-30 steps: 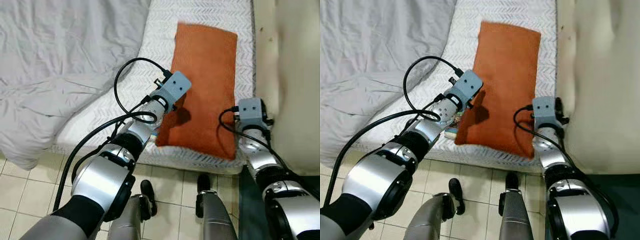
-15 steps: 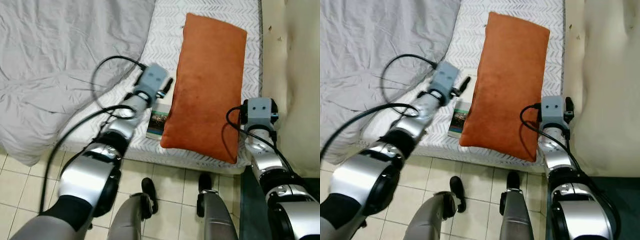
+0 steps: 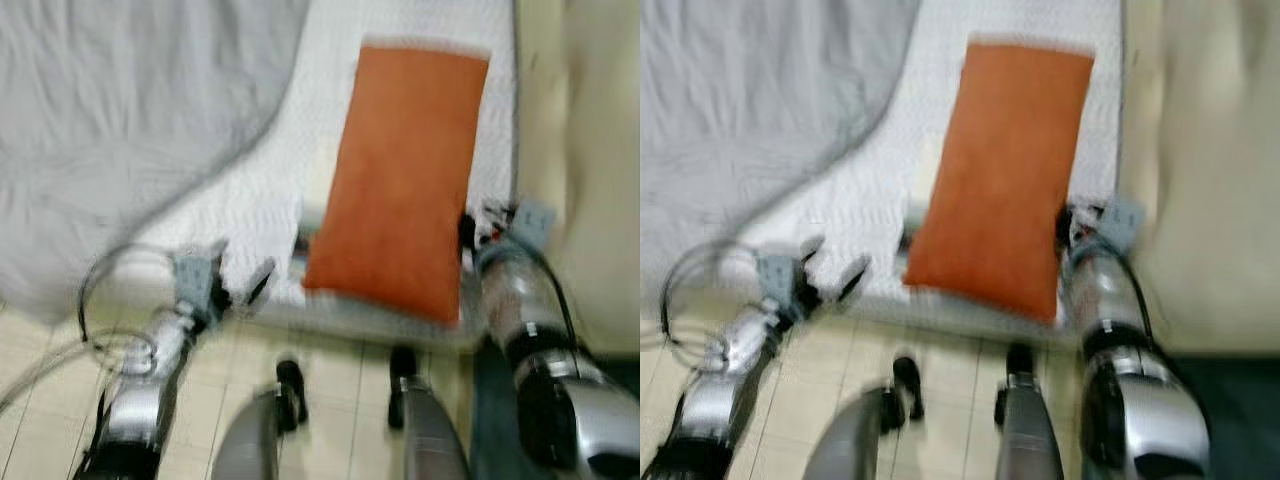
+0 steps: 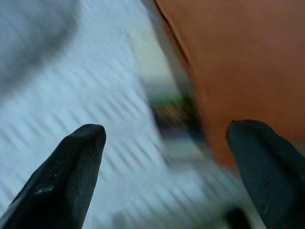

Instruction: Clean up the room

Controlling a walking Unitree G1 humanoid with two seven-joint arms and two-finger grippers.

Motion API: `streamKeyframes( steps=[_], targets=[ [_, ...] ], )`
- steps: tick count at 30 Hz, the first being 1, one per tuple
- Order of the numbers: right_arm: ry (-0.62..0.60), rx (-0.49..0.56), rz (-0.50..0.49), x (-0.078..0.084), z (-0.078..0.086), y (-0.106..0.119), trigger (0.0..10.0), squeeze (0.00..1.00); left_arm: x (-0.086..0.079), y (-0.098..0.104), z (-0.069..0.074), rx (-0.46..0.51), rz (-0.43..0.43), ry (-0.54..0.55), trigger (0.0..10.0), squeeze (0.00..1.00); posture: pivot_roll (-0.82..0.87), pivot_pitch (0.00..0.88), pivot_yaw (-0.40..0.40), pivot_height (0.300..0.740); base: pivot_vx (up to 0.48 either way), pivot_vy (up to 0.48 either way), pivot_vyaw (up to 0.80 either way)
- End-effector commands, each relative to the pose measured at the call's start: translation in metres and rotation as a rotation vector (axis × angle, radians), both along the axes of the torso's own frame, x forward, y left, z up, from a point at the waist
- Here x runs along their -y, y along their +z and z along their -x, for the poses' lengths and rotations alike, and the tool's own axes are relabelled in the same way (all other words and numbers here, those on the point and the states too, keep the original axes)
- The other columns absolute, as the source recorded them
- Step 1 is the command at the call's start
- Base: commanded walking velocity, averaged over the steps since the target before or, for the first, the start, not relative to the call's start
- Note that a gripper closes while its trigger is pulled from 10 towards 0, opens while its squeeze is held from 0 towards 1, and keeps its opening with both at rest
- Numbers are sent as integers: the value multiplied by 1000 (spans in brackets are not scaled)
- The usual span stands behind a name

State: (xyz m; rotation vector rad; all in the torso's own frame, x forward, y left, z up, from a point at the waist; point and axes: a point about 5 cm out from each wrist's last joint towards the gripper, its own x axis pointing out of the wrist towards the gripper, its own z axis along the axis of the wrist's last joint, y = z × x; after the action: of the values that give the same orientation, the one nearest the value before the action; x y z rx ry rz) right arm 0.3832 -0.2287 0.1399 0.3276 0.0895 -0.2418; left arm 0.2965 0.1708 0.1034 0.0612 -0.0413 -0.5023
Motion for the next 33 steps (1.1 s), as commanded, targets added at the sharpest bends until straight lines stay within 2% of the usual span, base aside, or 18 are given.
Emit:
streamKeyframes(
  steps=[1,4,5,6,7,9,11,14,17,19,21,22,25,26,29,33],
  targets=[
    [28,-90,-67,-6,7,-23,10000,1000,6,-2,11,-14,3,-37,10000,0,-53,504,48,740,0,0,0],
    [54,-118,-100,-8,7,-28,10000,1000,11,-13,29,-11,10,-62,10000,0,-43,494,37,740,0,0,0],
    [61,-123,-122,-9,8,-29,10000,412,15,-17,34,-9,35,-59,10000,0,-41,494,35,740,0,0,0],
    [64,-125,-137,-9,8,-30,10000,412,18,-19,36,-11,52,-55,10000,0,-39,494,32,740,0,0,0],
    [66,-125,-157,-9,7,-30,10000,0,26,-22,39,-7,63,-71,10000,0,-44,496,29,740,0,0,0],
    [67,-125,-171,-9,7,-30,10000,0,31,-22,41,-6,70,-83,10000,0,-44,496,29,740,0,0,0],
    [81,-109,-187,-8,6,-27,10000,0,48,-30,44,2,46,-102,10000,0,-56,500,20,740,0,0,0],
    [54,-65,-141,7,5,-16,10000,0,64,-35,42,-1,27,-100,10000,0,-79,500,15,740,0,0,0],
    [7,-9,-109,23,6,-6,10000,0,65,-35,40,-4,35,-88,10000,0,-80,499,15,740,0,0,0],
    [-12,48,-120,32,6,4,10000,0,63,-36,42,-10,44,-78,10000,0,-79,498,16,740,0,0,0],
    [0,98,-158,34,4,11,10000,0,62,-36,44,-17,58,-72,10000,0,-76,498,18,740,0,0,0],
    [42,133,-211,30,2,15,10000,0,62,-38,48,-27,69,-74,10000,0,-75,497,19,740,0,0,0],
    [106,145,-245,21,0,15,10000,0,62,-41,51,-37,72,-67,10000,0,-77,497,20,740,0,0,0],
    [169,150,-275,9,-2,14,10000,0,63,-43,54,-44,72,-62,10000,0,-74,497,21,740,0,0,0],
    [236,156,-320,-3,-4,12,10000,0,63,-44,57,-47,71,-61,10000,0,-71,497,21,740,0,0,0],
    [280,169,-342,-11,-5,12,10000,0,62,-45,59,-55,72,-49,10000,0,-64,495,20,740,0,0,0]
  ],
)
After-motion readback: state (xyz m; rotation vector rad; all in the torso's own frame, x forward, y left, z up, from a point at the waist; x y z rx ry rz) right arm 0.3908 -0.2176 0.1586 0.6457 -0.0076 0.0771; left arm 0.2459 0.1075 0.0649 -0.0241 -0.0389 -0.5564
